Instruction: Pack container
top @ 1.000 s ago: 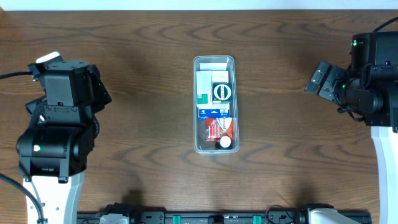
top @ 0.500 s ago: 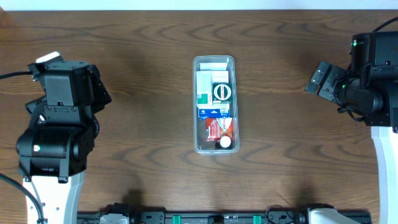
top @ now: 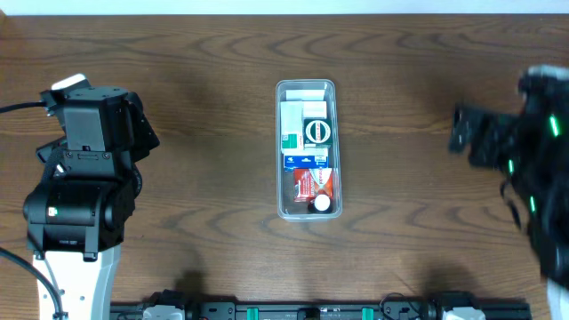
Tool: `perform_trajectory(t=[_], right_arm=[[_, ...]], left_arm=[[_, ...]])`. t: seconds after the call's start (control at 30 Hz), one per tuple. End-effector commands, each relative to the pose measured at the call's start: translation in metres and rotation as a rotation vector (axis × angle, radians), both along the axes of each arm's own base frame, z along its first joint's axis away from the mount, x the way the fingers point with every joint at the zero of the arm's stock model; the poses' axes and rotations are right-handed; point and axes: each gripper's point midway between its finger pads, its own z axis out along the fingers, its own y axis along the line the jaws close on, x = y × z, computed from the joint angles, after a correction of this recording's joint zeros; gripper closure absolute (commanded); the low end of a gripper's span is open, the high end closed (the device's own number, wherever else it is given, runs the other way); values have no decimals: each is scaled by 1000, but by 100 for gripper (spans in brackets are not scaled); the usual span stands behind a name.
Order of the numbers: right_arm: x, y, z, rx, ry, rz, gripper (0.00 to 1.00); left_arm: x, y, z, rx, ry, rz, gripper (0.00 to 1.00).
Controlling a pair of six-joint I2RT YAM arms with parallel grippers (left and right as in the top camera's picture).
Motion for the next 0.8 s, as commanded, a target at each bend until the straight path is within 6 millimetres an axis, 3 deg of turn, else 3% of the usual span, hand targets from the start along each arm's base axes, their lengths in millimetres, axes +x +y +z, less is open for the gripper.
perform_trajectory(t=[0.0, 0.4, 0.63, 0.77], right_arm=[[-22, 11, -24, -120, -34, 154, 1], [-86, 6, -110, -137, -196, 137, 1], [-90, 5, -132, -142, -356, 123, 1], [-75, 5, -155, -140, -323, 126, 1]], left_arm=[[-1, 5, 1, 27, 12, 13, 2], [-1, 5, 1, 27, 12, 13, 2], [-1, 5, 1, 27, 12, 13, 2], [-1, 5, 1, 27, 12, 13, 2]])
